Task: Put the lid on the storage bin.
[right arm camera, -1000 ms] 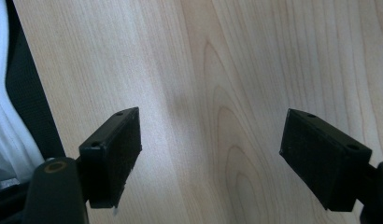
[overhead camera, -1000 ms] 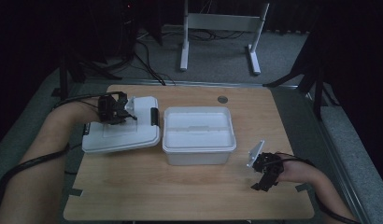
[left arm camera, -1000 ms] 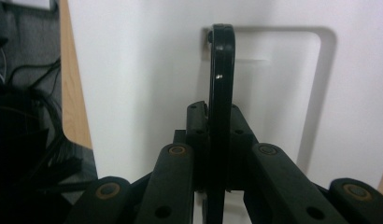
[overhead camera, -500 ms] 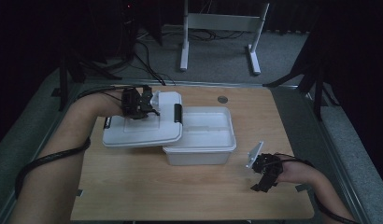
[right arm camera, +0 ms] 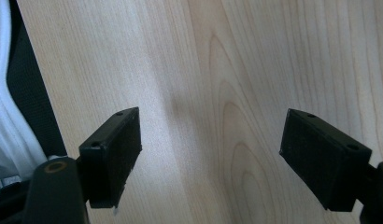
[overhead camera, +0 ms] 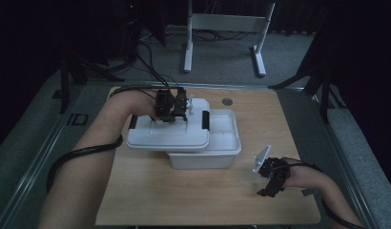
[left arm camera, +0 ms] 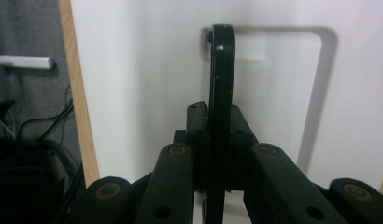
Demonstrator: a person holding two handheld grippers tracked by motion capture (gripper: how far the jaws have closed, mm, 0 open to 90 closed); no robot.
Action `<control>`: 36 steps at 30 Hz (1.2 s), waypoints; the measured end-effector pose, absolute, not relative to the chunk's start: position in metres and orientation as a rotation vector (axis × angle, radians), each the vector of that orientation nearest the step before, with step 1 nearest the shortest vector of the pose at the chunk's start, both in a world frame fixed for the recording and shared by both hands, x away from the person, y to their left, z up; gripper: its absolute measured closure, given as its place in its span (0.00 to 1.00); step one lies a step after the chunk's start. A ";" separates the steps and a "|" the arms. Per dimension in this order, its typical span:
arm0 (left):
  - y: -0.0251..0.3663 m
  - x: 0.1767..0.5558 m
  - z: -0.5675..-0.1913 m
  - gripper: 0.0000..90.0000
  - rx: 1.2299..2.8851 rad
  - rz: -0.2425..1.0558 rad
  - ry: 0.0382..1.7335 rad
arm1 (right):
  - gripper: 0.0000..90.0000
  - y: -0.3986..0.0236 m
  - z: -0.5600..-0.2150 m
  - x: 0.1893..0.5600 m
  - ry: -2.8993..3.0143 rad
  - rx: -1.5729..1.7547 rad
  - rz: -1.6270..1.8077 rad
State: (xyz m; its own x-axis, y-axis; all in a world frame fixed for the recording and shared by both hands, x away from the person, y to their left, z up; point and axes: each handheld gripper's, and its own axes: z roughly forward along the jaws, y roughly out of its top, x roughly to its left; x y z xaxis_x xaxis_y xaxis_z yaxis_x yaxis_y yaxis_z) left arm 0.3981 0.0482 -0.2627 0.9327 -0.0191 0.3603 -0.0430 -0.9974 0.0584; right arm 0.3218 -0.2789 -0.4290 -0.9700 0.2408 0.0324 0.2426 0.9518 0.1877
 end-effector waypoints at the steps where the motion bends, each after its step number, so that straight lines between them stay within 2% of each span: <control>1: 0.043 0.398 -0.262 0.93 3.019 0.558 -0.048 | 0.22 -0.279 -0.429 0.322 -3.095 -0.383 -0.301; 17: -0.021 0.400 -0.261 0.93 2.999 0.530 -0.113 | 0.22 -0.291 -0.427 0.320 -3.098 -0.397 -0.316; 21: -0.028 0.401 -0.267 0.93 3.007 0.514 -0.144 | 0.22 -0.291 -0.429 0.320 -3.094 -0.399 -0.318; 32: -0.038 0.409 -0.287 0.93 3.015 0.446 -0.099 | 0.22 -0.291 -0.431 0.320 -3.094 -0.396 -0.318; 36: -0.041 0.416 -0.287 0.93 3.014 0.474 -0.058 | 0.22 -0.292 -0.432 0.319 -3.089 -0.409 -0.313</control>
